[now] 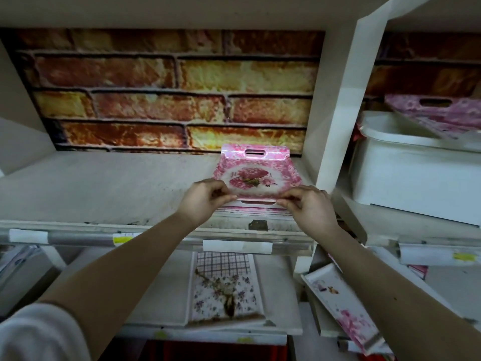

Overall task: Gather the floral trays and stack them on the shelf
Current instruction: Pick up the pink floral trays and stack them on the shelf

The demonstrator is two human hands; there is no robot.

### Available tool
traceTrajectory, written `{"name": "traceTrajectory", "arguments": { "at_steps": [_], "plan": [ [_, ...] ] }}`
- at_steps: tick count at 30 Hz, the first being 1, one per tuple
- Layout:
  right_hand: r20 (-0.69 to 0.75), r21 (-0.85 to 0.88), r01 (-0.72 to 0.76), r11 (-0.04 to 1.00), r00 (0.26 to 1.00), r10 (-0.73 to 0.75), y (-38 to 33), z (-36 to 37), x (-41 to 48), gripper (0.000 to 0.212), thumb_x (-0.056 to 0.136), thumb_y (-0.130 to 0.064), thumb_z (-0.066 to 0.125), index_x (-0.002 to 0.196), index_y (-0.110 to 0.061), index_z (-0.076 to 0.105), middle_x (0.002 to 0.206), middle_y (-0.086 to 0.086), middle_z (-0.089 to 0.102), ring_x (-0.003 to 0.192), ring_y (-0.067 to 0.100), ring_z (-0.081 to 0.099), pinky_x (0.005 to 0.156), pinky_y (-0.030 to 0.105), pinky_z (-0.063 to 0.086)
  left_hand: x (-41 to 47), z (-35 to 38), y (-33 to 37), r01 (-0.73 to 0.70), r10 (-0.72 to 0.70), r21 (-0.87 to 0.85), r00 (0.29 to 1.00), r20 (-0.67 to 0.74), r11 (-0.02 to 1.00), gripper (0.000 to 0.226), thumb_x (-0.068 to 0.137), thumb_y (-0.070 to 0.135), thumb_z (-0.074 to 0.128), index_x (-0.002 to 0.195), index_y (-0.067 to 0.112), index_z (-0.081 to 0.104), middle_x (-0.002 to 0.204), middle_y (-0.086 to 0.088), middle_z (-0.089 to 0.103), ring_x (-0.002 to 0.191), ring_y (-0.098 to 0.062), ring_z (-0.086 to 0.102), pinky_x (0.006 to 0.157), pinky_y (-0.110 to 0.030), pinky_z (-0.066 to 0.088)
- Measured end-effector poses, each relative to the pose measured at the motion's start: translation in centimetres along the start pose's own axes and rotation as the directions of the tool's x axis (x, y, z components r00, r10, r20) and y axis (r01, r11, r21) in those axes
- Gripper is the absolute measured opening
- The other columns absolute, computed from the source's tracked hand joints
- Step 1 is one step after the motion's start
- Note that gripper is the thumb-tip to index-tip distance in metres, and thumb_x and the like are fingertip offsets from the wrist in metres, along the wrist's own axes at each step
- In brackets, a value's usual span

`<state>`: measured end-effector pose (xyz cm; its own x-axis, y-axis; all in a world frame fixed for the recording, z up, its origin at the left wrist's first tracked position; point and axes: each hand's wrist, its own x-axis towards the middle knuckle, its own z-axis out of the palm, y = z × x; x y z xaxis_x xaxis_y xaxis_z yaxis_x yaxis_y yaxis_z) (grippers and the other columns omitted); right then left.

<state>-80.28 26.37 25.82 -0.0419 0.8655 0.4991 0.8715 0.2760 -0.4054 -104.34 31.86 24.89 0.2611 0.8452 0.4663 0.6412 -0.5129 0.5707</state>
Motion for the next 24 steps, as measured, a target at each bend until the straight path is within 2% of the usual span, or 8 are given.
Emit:
{"name": "traceTrajectory", "arguments": {
  "at_steps": [3,5,9,13,17,19,21,24],
  "plan": [
    [0.055,0.009,-0.089,0.996,0.995,0.089,0.0,0.6,0.5,0.023,0.084,-0.039,0.064,0.096,-0.024,0.074,0.098,-0.006,0.074,0.092,0.016,0.063,0.094,0.04,0.044,0.2,0.9,-0.7,0.041,-0.041,-0.002,0.999,0.001,0.999,0.017,0.076,0.028,0.074,0.076,0.013,0.066,0.076,0.004,0.062,0.07,-0.011,0.057,0.062,-0.015,0.043],
    [0.101,0.008,-0.131,0.991,0.986,0.129,0.1,1.0,0.5,0.024,0.084,-0.04,0.063,0.098,-0.024,0.074,0.101,-0.005,0.073,0.096,0.017,0.062,0.095,0.041,0.043,0.2,1.4,-1.2,0.054,-0.054,-0.01,0.999,0.009,0.999,0.015,0.077,0.026,0.075,0.076,0.014,0.066,0.077,0.007,0.062,0.07,-0.008,0.057,0.062,-0.008,0.041],
    [0.089,0.024,-0.18,0.983,0.98,0.178,0.2,2.0,0.2,0.024,0.083,-0.04,0.065,0.099,-0.024,0.074,0.102,-0.003,0.074,0.099,0.018,0.062,0.093,0.04,0.045,-0.2,1.9,-1.7,0.071,-0.071,-0.023,0.997,-0.004,0.997,0.014,0.076,0.025,0.075,0.08,0.013,0.068,0.078,0.01,0.06,0.069,0.003,0.055,0.063,-0.002,0.041],
    [0.094,0.072,-0.249,0.966,0.966,0.242,0.2,2.7,0.2,0.024,0.08,-0.042,0.068,0.096,-0.026,0.075,0.1,-0.004,0.074,0.097,0.016,0.064,0.092,0.038,0.046,-0.6,2.2,-1.9,0.075,-0.076,-0.016,0.997,-0.021,0.997,0.017,0.078,0.025,0.073,0.084,0.01,0.069,0.084,0.005,0.061,0.073,-0.007,0.057,0.063,0.002,0.037],
    [0.102,0.099,-0.268,0.958,0.961,0.259,0.2,2.8,-0.1,0.026,0.079,-0.042,0.069,0.098,-0.025,0.074,0.098,-0.005,0.074,0.093,0.012,0.066,0.084,0.024,0.046,-1.2,2.5,-1.6,0.108,-0.111,-0.046,0.993,-0.05,0.993,0.018,0.079,0.026,0.073,0.086,0.01,0.07,0.086,0.004,0.063,0.072,0.0,0.057,0.063,0.005,0.038],
    [0.133,0.16,-0.295,0.942,0.952,0.275,0.3,2.6,-0.2,0.029,0.079,-0.04,0.07,0.102,-0.023,0.073,0.102,-0.003,0.074,0.098,0.012,0.065,0.086,0.022,0.046,-1.2,2.6,-1.4,0.19,-0.198,-0.123,0.978,-0.058,0.974,0.019,0.077,0.026,0.075,0.086,0.011,0.069,0.084,0.004,0.066,0.073,0.004,0.059,0.064,0.002,0.042],
    [0.172,0.217,-0.331,0.918,0.939,0.297,0.4,2.1,-0.6,0.037,0.08,-0.04,0.069,0.113,-0.021,0.068,0.11,-0.002,0.071,0.106,0.014,0.063,0.095,0.025,0.046,-1.3,2.5,-1.2,0.237,-0.25,-0.181,0.967,-0.056,0.955,0.019,0.076,0.027,0.076,0.085,0.012,0.068,0.084,0.002,0.068,0.079,-0.006,0.064,0.072,-0.01,0.05],
    [0.138,0.246,-0.325,0.913,0.944,0.299,0.7,1.4,-1.2,0.047,0.081,-0.038,0.069,0.124,-0.018,0.061,0.118,0.002,0.068,0.109,0.017,0.062,0.1,0.033,0.046,-1.5,2.2,-0.5,0.203,-0.214,-0.14,0.974,-0.074,0.969,0.016,0.077,0.028,0.075,0.082,0.016,0.066,0.08,0.003,0.068,0.081,-0.012,0.066,0.08,-0.028,0.054]
  ]
}}
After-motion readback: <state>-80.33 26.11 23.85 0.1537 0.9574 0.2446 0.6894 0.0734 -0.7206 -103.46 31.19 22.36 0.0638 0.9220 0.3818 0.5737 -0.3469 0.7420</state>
